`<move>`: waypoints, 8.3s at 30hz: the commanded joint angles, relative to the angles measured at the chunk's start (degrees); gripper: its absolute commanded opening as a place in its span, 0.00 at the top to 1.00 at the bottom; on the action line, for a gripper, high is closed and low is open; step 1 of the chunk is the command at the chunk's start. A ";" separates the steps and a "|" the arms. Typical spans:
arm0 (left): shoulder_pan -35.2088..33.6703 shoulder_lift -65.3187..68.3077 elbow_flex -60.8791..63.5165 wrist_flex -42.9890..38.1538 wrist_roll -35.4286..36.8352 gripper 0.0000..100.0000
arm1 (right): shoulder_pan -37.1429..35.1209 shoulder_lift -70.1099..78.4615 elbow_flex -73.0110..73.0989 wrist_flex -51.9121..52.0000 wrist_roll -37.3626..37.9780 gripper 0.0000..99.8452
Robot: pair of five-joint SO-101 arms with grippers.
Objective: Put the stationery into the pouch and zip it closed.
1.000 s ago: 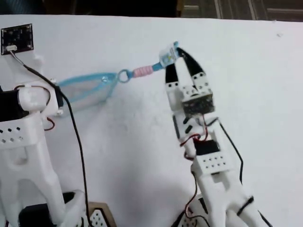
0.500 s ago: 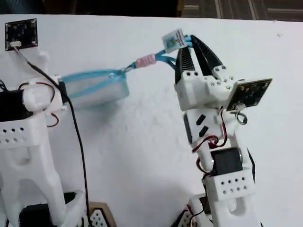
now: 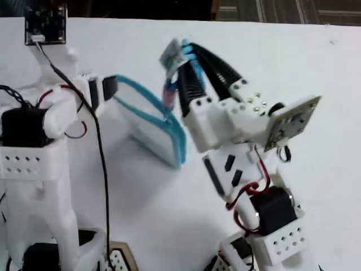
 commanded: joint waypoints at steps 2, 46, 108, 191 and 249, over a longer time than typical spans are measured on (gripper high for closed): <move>1.89 -1.27 -6.59 -1.32 3.52 0.71 | -4.26 -1.36 -3.34 -0.04 2.55 0.98; 24.40 -47.69 33.58 -2.81 13.19 0.71 | -4.88 30.90 -21.54 -3.03 2.73 0.98; 20.44 -30.02 20.04 15.38 -15.74 0.97 | 19.03 45.14 -26.99 -10.86 2.64 0.98; -11.65 -35.82 92.04 -47.65 -18.64 0.98 | 18.86 -42.95 65.14 36.53 16.44 0.98; -11.47 -77.93 106.37 -15.47 3.16 0.97 | 21.23 -40.13 65.41 43.21 16.44 0.98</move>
